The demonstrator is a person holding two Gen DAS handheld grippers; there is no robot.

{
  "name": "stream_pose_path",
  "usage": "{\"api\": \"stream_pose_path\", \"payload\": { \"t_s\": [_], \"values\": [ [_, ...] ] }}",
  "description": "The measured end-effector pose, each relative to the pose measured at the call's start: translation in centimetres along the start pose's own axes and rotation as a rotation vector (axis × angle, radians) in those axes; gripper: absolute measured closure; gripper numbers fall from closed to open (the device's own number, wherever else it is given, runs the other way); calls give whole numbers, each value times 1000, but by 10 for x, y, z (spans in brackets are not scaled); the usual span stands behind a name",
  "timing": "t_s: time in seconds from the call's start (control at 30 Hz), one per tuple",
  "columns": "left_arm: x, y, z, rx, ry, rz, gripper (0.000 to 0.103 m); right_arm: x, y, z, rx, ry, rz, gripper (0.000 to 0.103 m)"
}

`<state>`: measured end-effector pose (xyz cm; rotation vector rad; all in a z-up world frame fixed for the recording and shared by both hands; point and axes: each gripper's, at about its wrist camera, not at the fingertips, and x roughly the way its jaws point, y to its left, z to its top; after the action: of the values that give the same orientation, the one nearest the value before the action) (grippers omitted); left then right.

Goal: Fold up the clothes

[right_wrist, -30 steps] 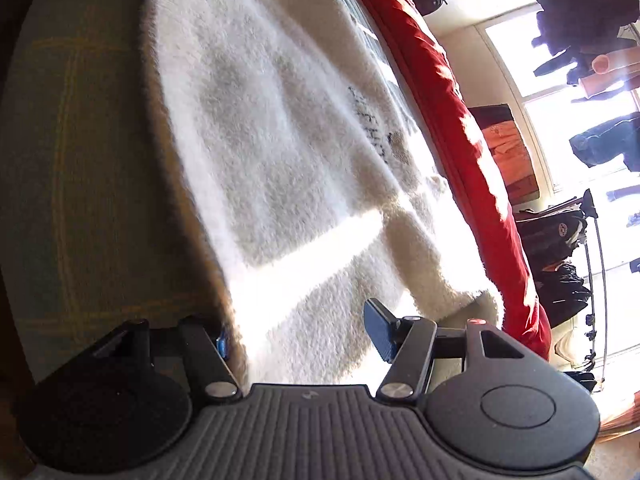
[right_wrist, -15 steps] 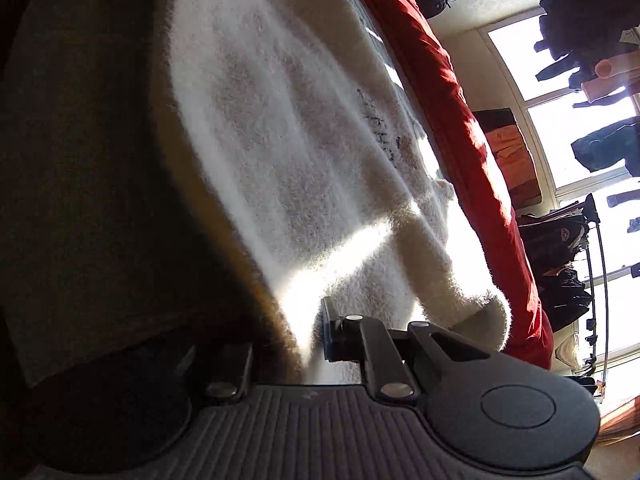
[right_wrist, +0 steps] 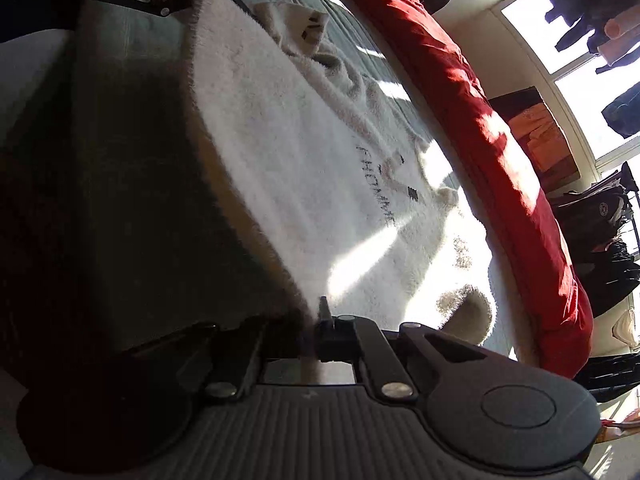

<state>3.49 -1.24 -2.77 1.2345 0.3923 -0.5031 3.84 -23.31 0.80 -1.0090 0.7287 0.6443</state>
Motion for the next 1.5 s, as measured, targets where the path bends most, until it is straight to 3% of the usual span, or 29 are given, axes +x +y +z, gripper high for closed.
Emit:
{"api": "stream_pose_path", "payload": {
  "t_s": [0.2,0.27,0.33,0.43,0.53,0.63,0.7,0.8,0.97,1.1,1.17,1.2,1.5],
  "values": [
    [-11,-34,-11,8,14,-134,97,10,30,-17,45,81,155,99],
    [-13,-41,-16,12,30,-179,89,12,37,-21,56,98,177,95],
    [-15,-44,-20,-5,45,-225,89,11,39,-24,70,107,200,92],
    [-16,-16,-29,-191,67,-299,89,8,23,-28,150,105,216,83],
    [-16,12,-39,-391,92,-371,88,10,-4,-36,311,98,230,75],
    [4,53,-66,-760,161,-420,82,19,-38,-51,546,90,262,65],
    [25,70,-94,-1034,223,-473,70,27,-55,-65,695,76,283,64],
    [54,70,-132,-1307,302,-516,66,40,-70,-93,905,63,313,60],
    [84,46,-173,-1574,386,-623,66,61,-87,-142,1219,41,340,53],
    [91,35,-182,-1654,375,-649,62,81,-82,-183,1425,18,408,50],
    [94,35,-183,-1679,355,-660,51,94,-75,-193,1498,-8,484,50],
    [95,35,-183,-1685,346,-664,50,100,-71,-197,1529,-22,520,50],
    [117,41,-186,-1758,293,-697,50,139,-79,-188,1649,-181,647,45]
  ]
}}
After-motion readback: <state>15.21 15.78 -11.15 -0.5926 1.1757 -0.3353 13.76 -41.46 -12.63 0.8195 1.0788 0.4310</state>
